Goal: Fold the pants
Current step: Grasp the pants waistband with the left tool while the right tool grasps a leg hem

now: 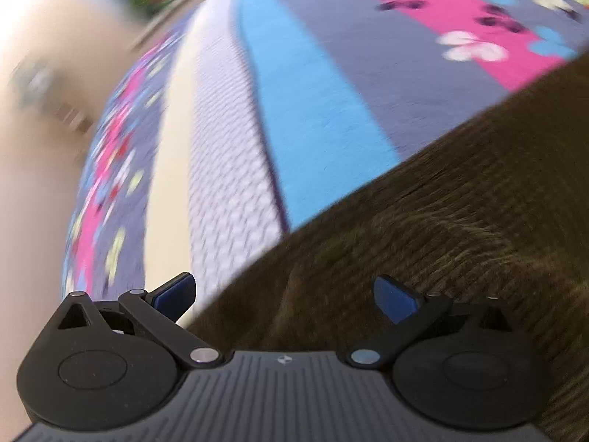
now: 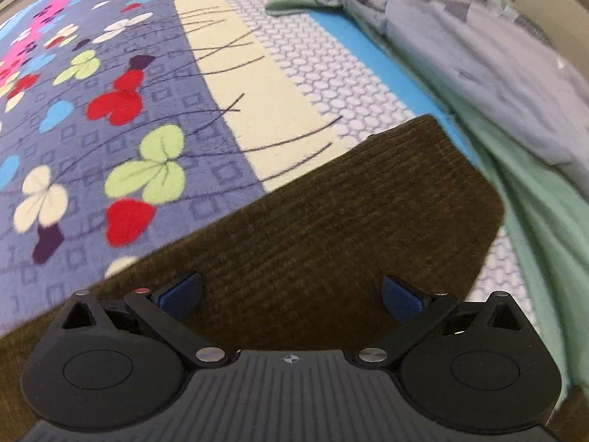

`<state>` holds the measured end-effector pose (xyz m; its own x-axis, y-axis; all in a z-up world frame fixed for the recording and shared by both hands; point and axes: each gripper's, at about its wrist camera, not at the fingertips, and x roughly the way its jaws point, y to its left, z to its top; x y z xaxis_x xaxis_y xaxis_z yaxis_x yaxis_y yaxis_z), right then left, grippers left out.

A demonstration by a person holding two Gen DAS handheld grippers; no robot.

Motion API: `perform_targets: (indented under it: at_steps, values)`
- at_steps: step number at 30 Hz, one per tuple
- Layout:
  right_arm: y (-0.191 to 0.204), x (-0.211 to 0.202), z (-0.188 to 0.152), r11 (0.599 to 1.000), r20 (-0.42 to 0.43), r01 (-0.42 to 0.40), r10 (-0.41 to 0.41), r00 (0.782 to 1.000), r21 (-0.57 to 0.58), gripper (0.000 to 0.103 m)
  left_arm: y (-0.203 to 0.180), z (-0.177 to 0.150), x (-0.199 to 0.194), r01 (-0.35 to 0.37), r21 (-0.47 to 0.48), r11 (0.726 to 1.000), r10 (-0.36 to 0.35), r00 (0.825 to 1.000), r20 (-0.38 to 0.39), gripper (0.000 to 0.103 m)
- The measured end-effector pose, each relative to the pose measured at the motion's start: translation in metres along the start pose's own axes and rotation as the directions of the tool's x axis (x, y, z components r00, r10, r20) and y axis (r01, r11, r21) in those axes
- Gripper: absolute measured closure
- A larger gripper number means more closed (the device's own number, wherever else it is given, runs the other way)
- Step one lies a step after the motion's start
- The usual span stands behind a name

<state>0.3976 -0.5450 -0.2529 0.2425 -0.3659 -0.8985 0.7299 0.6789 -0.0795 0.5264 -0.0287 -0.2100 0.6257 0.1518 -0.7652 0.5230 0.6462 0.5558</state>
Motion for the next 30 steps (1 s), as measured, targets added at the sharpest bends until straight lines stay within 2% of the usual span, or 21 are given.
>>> perform_targets:
  at_steps: [3,5,7,10,11,13,14,15,16,17,18,19,20,21,22,26,30]
  values:
    - [0.001,0.009,0.009,1.0,-0.046,-0.004,0.005,0.999,0.019,0.0,0.013,0.0,0.009,0.144,0.151,0.978,-0.145,0.989,-0.002,0.0]
    - [0.001,0.014,0.016,1.0,-0.091,-0.006,0.007,0.996,0.019,0.0,0.018,-0.001,0.017,0.2,0.2,0.959,-0.201,0.979,-0.013,0.0]
    - [-0.001,0.013,0.022,0.999,-0.127,-0.02,0.024,0.992,0.029,0.0,0.024,0.003,0.02,0.233,0.206,0.95,-0.231,0.972,-0.03,0.0]
    - [-0.015,0.004,0.024,0.984,-0.074,-0.098,0.11,0.991,0.148,0.0,0.029,0.006,0.025,0.26,0.217,0.941,-0.258,0.965,-0.039,0.0]
    - [-0.015,0.007,0.023,0.983,-0.078,-0.096,0.109,0.991,0.16,0.0,0.024,0.005,0.029,0.27,0.209,0.94,-0.265,0.963,-0.052,0.0]
    - [-0.007,0.017,0.019,0.992,-0.082,-0.04,0.05,0.995,0.122,0.0,0.023,0.005,0.035,0.28,0.155,0.947,-0.272,0.96,-0.073,0.0]
    - [-0.001,0.017,0.015,0.994,-0.056,-0.009,0.016,0.998,0.11,0.0,0.024,0.005,0.036,0.28,0.136,0.95,-0.272,0.96,-0.07,0.0]
    - [0.003,0.016,0.013,0.993,-0.031,0.015,-0.012,0.999,0.116,0.0,0.024,0.001,0.033,0.278,0.141,0.95,-0.274,0.961,-0.049,0.004]
    - [0.006,0.016,0.01,0.993,-0.011,0.029,-0.028,1.0,0.111,0.001,0.025,-0.004,0.027,0.299,0.16,0.941,-0.3,0.954,-0.018,0.02]
    - [0.007,0.014,0.008,0.996,0.011,0.031,-0.032,0.999,0.088,0.003,0.026,-0.009,0.021,0.342,0.163,0.925,-0.348,0.938,0.006,0.034]
    - [0.012,0.008,0.005,0.999,0.051,0.005,-0.007,0.999,0.042,0.019,0.027,-0.014,0.015,0.367,0.144,0.919,-0.373,0.927,0.024,0.049]
    - [0.015,0.003,0.004,1.0,0.075,-0.007,0.006,0.997,0.003,0.042,0.023,-0.019,0.01,0.341,0.138,0.93,-0.35,0.936,0.047,0.057]
    - [0.017,-0.002,0.003,0.999,0.088,-0.021,0.023,0.996,-0.023,0.059,0.019,-0.024,0.004,0.316,0.15,0.937,-0.328,0.942,0.068,0.062]
    - [0.018,-0.006,0.002,0.999,0.085,-0.019,0.021,0.996,-0.034,0.086,0.015,-0.028,-0.001,0.291,0.158,0.944,-0.307,0.948,0.084,0.072]
    - [0.016,-0.009,0.001,0.999,0.084,-0.008,0.011,0.996,-0.031,0.098,0.013,-0.032,-0.006,0.278,0.156,0.948,-0.294,0.951,0.093,0.081]
    - [-0.002,-0.039,-0.005,0.997,0.13,-0.073,0.074,0.989,-0.014,0.1,0.017,-0.049,-0.032,0.271,0.154,0.95,-0.292,0.946,0.14,0.085]
    - [-0.04,-0.085,-0.023,0.981,0.175,-0.193,0.184,0.967,0.034,0.1,0.018,-0.071,-0.074,0.291,0.145,0.946,-0.315,0.93,0.189,0.086]
